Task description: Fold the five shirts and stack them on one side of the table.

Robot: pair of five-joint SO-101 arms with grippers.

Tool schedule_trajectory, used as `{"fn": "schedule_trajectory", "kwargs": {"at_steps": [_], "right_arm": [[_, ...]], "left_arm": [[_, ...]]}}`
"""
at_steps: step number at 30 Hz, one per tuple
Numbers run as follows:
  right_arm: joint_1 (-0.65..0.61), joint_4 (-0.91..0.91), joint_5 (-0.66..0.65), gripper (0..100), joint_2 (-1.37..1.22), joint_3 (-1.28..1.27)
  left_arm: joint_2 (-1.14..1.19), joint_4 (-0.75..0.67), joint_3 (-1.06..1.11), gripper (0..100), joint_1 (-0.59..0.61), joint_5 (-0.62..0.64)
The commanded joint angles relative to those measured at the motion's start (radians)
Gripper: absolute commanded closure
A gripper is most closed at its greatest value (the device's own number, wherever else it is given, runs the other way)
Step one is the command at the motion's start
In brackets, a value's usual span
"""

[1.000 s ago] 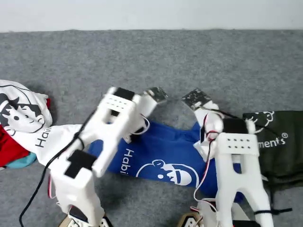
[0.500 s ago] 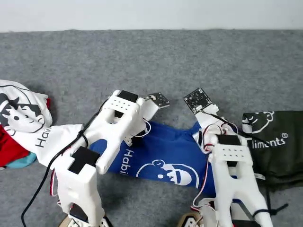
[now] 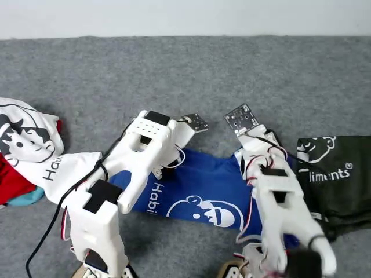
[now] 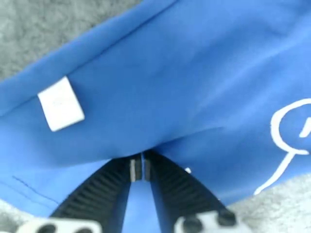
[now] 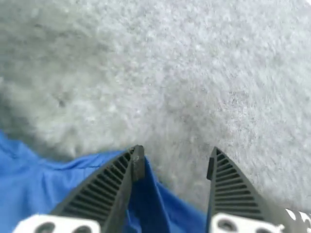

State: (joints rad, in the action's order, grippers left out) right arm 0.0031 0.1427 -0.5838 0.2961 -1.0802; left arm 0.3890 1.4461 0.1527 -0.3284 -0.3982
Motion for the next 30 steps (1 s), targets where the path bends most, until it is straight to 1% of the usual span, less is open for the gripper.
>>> {"fn": "schedule_trajectory", "kwargs": {"at_steps": [1, 5, 8, 10, 15, 17, 20, 22, 25, 30], "right_arm": [[0.031, -0.039, 0.008, 78.6, -0.143, 0.15], [0.062, 0.05, 0.014, 78.6, -0.286, 0.37], [0.07, 0.153, 0.068, 78.6, -0.346, 0.511], [0.071, 0.222, 0.089, 78.6, -0.361, 0.58], [0.073, 0.332, 0.087, 78.6, -0.363, 0.726], [0.071, 0.424, 0.087, 78.6, -0.363, 0.776], [0.067, 0.596, 0.086, 78.5, -0.366, 0.801], [0.074, 0.659, 0.078, 78.4, -0.375, 0.798], [0.122, 0.661, 0.037, 78.6, -0.39, 0.772], [0.16, 0.713, 0.029, 78.6, -0.401, 0.756]], "left_arm": [[-0.005, -0.006, -0.002, 99, -0.009, 0.008], [-0.005, -0.005, -0.002, 99, -0.009, 0.008], [-0.005, -0.005, -0.002, 99, -0.009, 0.008], [-0.005, -0.005, -0.002, 99, -0.009, 0.008], [-0.005, -0.005, -0.002, 99, -0.009, 0.008], [-0.005, -0.003, -0.002, 99, -0.009, 0.008], [-0.005, -0.002, -0.002, 99, -0.009, 0.008], [-0.005, -0.002, -0.002, 99, -0.009, 0.008], [-0.005, -0.003, -0.002, 99, -0.009, 0.008], [-0.005, -0.005, -0.002, 99, -0.009, 0.008]]}}
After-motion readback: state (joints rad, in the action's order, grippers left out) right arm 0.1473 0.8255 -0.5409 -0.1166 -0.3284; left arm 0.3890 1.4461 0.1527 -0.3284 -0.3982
